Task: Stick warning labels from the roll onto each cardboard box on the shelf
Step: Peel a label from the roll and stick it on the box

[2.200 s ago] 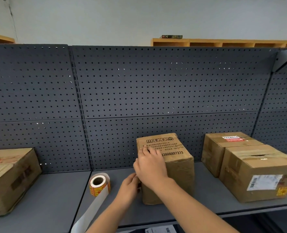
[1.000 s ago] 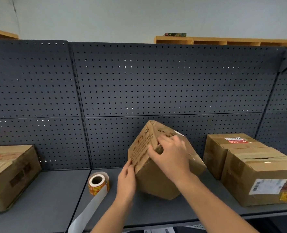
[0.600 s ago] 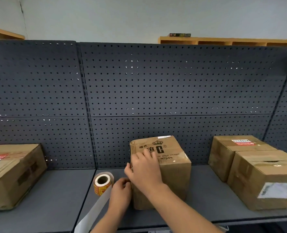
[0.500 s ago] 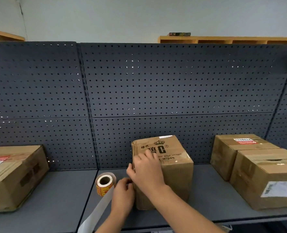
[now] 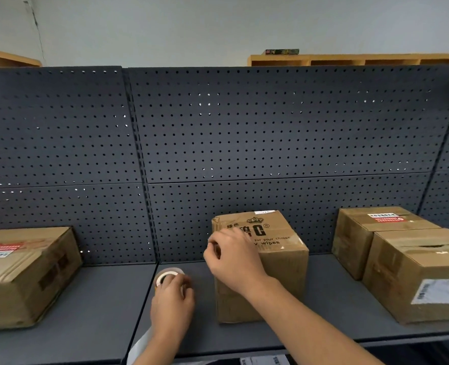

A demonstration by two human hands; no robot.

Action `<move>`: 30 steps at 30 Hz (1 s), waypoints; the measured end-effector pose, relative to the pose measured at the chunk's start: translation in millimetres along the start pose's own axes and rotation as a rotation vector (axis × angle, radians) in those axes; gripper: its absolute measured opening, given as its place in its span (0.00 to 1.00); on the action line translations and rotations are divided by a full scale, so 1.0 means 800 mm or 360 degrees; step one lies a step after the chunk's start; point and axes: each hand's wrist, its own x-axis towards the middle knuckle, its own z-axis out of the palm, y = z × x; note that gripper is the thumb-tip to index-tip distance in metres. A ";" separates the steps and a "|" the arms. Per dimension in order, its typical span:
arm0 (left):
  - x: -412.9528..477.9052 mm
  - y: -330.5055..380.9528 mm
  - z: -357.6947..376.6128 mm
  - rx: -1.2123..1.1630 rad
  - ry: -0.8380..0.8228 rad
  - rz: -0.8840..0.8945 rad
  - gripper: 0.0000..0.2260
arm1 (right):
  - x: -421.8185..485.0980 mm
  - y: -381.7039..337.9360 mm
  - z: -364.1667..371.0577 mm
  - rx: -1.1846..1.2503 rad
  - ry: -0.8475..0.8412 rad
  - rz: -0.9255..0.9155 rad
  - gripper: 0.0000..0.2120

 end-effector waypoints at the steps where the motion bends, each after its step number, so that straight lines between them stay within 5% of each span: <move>1: 0.000 -0.011 0.001 0.0083 0.0025 0.0051 0.07 | -0.002 -0.005 0.003 -0.0025 0.0013 -0.0027 0.12; 7: -0.006 -0.045 0.001 0.0249 -0.0016 0.0129 0.09 | -0.016 -0.027 0.035 -0.0249 0.0199 -0.0193 0.13; 11: -0.007 -0.054 -0.007 0.0199 -0.0105 0.0081 0.17 | -0.014 -0.033 0.048 -0.0229 0.0100 -0.0348 0.13; 16: -0.005 -0.054 -0.010 -0.0065 -0.0135 -0.0212 0.13 | -0.020 -0.044 0.071 -0.0305 -0.0118 -0.0596 0.07; 23: -0.004 -0.041 -0.026 -0.0466 -0.0302 -0.0426 0.17 | -0.036 -0.039 0.101 -0.0229 -0.0597 -0.0276 0.12; 30: -0.013 -0.038 -0.031 -0.0639 -0.0183 -0.0550 0.18 | -0.039 -0.044 0.129 0.0026 -0.0737 0.0085 0.13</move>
